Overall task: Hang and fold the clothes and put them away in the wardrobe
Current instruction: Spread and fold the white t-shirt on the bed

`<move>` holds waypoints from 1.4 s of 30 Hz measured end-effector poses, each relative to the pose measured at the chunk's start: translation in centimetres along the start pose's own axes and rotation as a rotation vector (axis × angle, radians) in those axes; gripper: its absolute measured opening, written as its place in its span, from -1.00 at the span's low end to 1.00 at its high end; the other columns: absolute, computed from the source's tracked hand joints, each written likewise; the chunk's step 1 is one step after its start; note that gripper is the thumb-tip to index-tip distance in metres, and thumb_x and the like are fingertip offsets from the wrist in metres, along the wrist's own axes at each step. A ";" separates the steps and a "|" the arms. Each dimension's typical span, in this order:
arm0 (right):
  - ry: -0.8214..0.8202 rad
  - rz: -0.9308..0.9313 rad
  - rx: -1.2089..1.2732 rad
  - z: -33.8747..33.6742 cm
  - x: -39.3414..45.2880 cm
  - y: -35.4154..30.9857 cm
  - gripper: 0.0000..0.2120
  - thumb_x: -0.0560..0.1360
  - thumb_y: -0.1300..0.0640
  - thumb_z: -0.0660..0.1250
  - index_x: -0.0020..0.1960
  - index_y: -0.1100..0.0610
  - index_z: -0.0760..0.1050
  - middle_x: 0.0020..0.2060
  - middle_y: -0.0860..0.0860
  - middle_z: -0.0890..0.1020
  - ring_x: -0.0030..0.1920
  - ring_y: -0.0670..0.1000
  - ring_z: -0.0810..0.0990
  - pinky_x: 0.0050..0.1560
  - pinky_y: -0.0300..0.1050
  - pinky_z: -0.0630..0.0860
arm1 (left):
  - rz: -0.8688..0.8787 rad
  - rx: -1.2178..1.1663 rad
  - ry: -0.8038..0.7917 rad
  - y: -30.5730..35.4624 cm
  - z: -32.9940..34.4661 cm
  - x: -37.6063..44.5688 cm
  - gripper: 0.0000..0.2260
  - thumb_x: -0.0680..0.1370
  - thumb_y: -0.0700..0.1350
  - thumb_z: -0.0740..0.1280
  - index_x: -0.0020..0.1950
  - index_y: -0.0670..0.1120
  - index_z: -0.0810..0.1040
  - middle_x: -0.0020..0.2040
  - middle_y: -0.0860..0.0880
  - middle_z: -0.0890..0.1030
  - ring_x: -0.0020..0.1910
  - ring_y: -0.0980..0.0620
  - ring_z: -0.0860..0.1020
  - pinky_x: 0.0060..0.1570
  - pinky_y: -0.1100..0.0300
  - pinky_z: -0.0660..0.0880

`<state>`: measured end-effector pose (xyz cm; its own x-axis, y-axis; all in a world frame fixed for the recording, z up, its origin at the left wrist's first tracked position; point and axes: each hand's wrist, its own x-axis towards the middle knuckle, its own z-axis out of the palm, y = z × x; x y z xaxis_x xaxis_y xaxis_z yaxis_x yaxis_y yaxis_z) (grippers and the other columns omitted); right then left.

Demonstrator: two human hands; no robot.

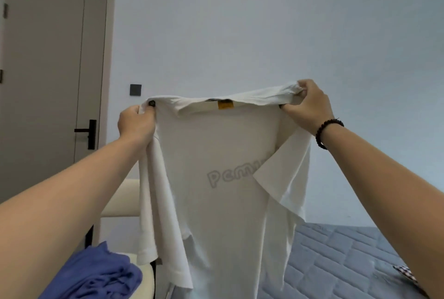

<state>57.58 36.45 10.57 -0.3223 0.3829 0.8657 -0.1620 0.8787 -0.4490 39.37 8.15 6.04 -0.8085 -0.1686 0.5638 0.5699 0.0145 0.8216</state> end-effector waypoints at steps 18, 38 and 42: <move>-0.061 0.294 -0.170 -3.9 -5.8 6.8 -0.81 0.35 0.32 0.20 -0.30 0.30 0.59 -0.45 0.08 0.65 -0.44 -0.03 0.59 -0.27 -0.16 0.57 | 0.325 0.693 -0.131 -4.1 1.0 -3.9 -0.76 0.49 0.10 0.36 -0.18 -0.03 0.67 -0.10 -0.06 0.63 -0.01 -0.13 0.54 -0.16 0.09 0.46; -0.235 0.833 0.007 19.9 -3.2 33.7 -0.89 0.48 0.21 0.22 -0.12 0.17 0.52 -0.18 0.10 0.69 -0.06 0.17 0.64 0.00 0.06 0.57 | -0.296 0.660 -0.561 -29.5 23.3 5.2 -0.81 0.47 -0.14 0.23 -0.20 -0.18 0.60 -0.22 -0.08 0.70 -0.11 -0.13 0.62 -0.11 0.05 0.56; -0.232 0.715 -0.031 26.0 -3.7 39.1 -0.72 0.53 0.15 0.24 0.24 0.06 0.45 0.09 0.02 0.58 0.11 0.07 0.54 0.04 -0.08 0.44 | -0.238 0.515 -0.576 -35.7 29.9 6.3 -0.78 0.59 -0.04 0.21 0.13 -0.14 0.46 0.13 -0.13 0.60 0.06 -0.10 0.53 -0.18 0.12 0.39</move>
<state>28.14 62.01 -15.94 -0.5276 0.7966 0.2951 0.1855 0.4471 -0.8750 9.52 36.00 -17.19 -0.9285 0.3076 0.2081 0.3469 0.5183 0.7816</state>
